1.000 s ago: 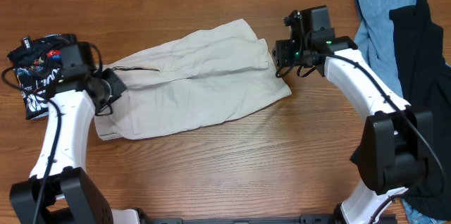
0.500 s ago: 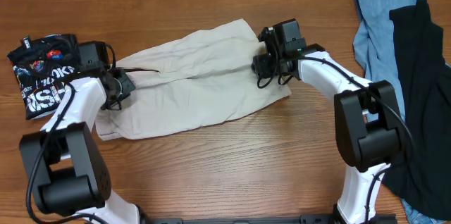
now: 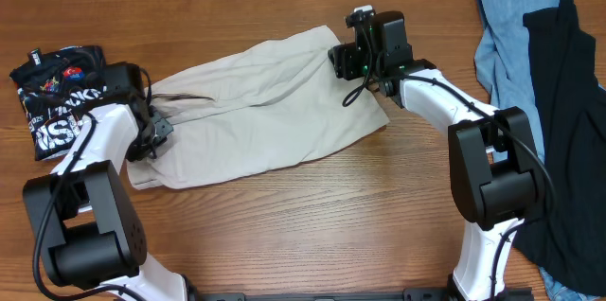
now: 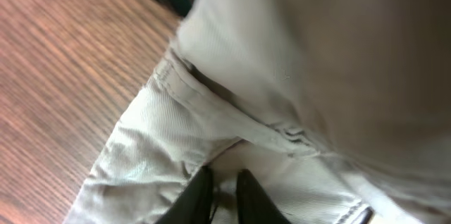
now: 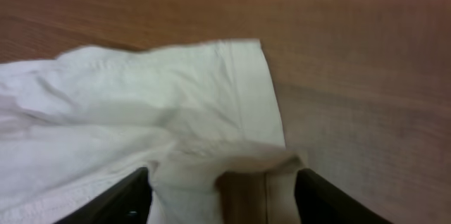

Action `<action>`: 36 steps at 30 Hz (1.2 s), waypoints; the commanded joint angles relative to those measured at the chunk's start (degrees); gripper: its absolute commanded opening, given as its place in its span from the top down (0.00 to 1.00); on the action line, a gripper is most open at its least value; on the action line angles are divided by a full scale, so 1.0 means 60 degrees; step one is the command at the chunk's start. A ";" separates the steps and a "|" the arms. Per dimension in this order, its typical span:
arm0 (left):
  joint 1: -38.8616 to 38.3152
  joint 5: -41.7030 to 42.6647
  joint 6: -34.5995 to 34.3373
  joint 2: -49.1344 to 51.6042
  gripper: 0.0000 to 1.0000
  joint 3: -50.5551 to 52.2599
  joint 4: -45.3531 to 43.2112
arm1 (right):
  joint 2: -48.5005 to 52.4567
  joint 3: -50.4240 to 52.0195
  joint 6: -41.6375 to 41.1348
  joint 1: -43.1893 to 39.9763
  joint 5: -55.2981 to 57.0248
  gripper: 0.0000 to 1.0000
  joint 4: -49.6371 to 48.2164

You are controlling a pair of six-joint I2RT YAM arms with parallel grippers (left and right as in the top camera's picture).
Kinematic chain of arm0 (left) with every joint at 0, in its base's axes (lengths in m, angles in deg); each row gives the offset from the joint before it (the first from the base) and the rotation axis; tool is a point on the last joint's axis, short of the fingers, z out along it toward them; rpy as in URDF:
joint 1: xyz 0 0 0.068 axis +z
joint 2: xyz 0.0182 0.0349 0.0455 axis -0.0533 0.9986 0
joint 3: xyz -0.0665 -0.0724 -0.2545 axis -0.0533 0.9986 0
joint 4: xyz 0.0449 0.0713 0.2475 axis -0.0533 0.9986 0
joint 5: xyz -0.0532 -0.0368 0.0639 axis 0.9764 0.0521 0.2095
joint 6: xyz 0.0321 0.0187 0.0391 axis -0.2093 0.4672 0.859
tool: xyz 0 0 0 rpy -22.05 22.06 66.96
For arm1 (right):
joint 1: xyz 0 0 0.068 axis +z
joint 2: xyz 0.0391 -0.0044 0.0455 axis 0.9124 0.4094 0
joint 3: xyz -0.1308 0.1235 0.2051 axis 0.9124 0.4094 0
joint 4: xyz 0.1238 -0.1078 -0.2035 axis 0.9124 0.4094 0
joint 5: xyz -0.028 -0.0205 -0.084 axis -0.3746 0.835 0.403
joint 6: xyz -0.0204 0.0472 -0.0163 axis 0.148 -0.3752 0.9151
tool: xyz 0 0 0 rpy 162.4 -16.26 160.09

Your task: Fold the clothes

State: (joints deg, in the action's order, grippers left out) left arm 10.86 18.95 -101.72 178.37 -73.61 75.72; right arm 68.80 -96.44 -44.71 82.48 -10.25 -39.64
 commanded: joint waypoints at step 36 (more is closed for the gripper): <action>0.0189 0.1621 0.0787 0.0087 0.91 -0.0270 0.1184 | -0.0007 -0.0204 -0.0648 -0.1898 0.0710 0.96 0.7715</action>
State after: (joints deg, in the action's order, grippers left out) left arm 11.93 26.29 -99.73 178.37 -73.94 82.54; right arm 69.19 -99.13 -47.45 74.28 -13.66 3.59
